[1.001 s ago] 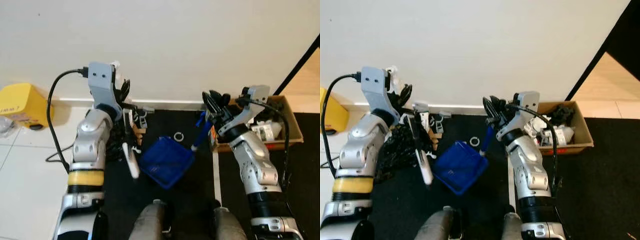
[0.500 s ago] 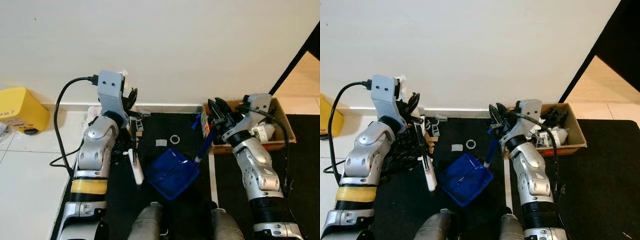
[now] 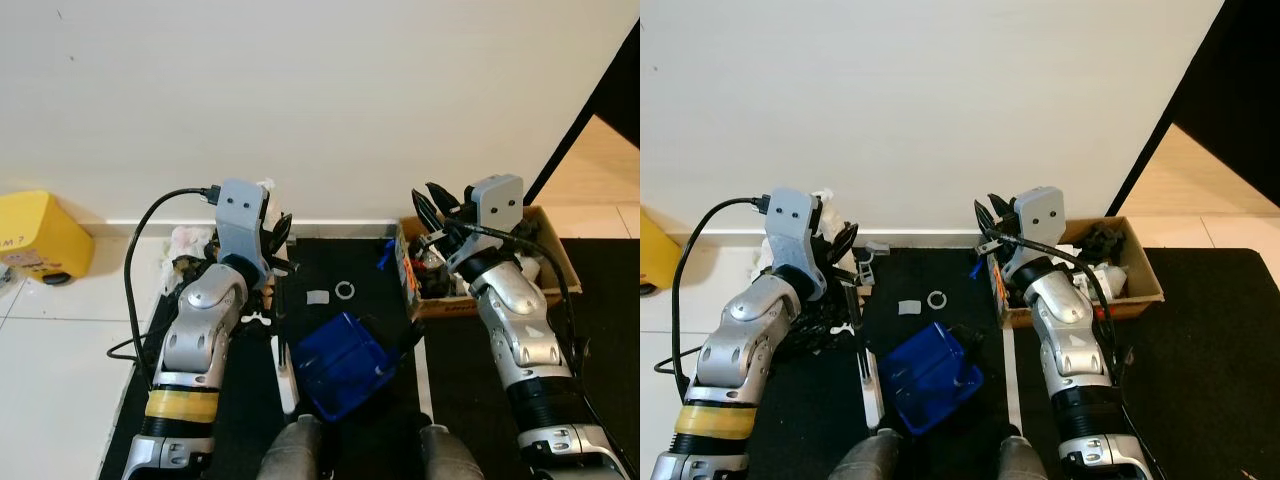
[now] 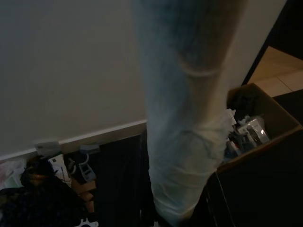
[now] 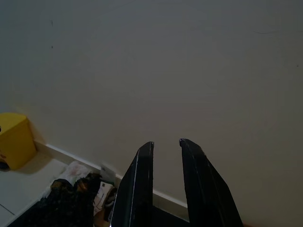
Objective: Sweep floor
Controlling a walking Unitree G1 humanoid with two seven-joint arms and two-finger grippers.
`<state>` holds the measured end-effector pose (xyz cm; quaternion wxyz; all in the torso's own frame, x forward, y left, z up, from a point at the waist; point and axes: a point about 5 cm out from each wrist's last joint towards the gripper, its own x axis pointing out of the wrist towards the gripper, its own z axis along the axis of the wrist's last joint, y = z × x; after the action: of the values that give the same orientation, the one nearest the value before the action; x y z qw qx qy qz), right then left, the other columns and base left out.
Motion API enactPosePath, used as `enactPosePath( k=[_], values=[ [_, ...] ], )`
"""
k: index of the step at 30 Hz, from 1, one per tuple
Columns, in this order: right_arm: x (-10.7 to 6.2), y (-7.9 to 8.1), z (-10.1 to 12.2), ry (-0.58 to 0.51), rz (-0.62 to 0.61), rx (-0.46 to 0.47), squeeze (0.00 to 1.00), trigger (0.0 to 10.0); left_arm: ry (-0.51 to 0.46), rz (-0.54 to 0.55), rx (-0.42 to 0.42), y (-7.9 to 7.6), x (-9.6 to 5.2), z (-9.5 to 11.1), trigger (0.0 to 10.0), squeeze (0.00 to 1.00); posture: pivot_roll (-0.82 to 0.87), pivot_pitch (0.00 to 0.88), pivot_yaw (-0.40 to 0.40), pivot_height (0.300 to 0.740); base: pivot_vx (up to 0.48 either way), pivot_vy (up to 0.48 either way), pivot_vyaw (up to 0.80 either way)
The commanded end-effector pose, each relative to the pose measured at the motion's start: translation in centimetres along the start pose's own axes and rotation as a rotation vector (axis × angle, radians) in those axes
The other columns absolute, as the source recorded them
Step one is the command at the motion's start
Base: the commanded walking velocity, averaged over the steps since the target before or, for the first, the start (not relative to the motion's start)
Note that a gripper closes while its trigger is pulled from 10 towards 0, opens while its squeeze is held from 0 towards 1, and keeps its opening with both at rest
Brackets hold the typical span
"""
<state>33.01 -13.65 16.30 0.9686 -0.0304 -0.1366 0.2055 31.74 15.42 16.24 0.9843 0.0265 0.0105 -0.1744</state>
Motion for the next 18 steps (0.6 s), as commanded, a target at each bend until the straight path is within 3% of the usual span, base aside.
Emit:
enactPosePath(
  k=[1,5,6,10,11,14,15,16,17,18],
  values=[
    [-0.3,0.5,-0.6,0.013,0.003,0.005,0.00,10.0,-0.026,0.025,0.036,0.6,-0.5,0.8,10.0,0.00,0.15,0.128,0.056,0.740,0.000,0.000,0.00],
    [-0.3,0.6,-0.8,0.021,-0.001,0.011,0.00,10.0,-0.025,0.024,0.035,0.5,-0.5,0.8,10.0,0.00,0.15,0.126,0.055,0.740,0.000,0.000,0.00],
    [-0.8,0.7,-1.7,0.063,-0.072,0.015,0.00,10.0,-0.021,0.021,0.042,0.3,-0.4,0.5,10.0,0.00,0.14,0.126,0.050,0.740,0.000,0.000,0.00],
    [-1.9,0.4,-2.5,0.115,-0.164,0.032,0.00,10.0,-0.013,0.014,0.044,0.1,-0.4,0.2,10.0,0.00,0.14,0.128,0.051,0.740,0.000,0.000,0.00],
    [-3.7,-0.2,-2.5,0.127,-0.219,0.024,0.00,10.0,-0.002,0.007,0.054,0.0,-0.5,-0.2,10.0,0.00,0.12,0.136,0.058,0.740,0.000,0.000,0.00],
    [-5.8,-0.8,-2.4,0.137,-0.250,-0.003,0.00,10.0,0.010,0.002,0.062,0.0,-0.6,-0.5,10.0,0.00,0.11,0.140,0.062,0.740,0.000,0.000,0.00],
    [-5.8,-0.8,-2.4,0.137,-0.250,-0.003,0.00,10.0,0.010,0.002,0.062,0.0,-0.6,-0.5,10.0,0.00,0.11,0.140,0.062,0.740,0.000,0.000,0.00],
    [-6.6,-1.0,-2.3,0.145,-0.262,-0.017,0.58,10.0,0.016,-0.003,0.071,0.0,-0.6,-0.6,10.0,0.00,0.11,0.144,0.067,0.740,0.000,0.000,0.00],
    [-6.6,-1.0,-2.3,0.145,-0.262,-0.017,0.58,10.0,0.016,-0.003,0.071,0.0,-0.6,-0.6,10.0,0.00,0.11,0.144,0.067,0.740,0.000,0.000,0.00],
    [-7.3,-1.1,-2.3,0.149,-0.275,-0.026,1.00,10.0,0.020,-0.006,0.078,0.1,-0.6,-0.7,10.0,0.00,0.10,0.148,0.070,0.740,0.000,0.000,0.00]
  ],
)
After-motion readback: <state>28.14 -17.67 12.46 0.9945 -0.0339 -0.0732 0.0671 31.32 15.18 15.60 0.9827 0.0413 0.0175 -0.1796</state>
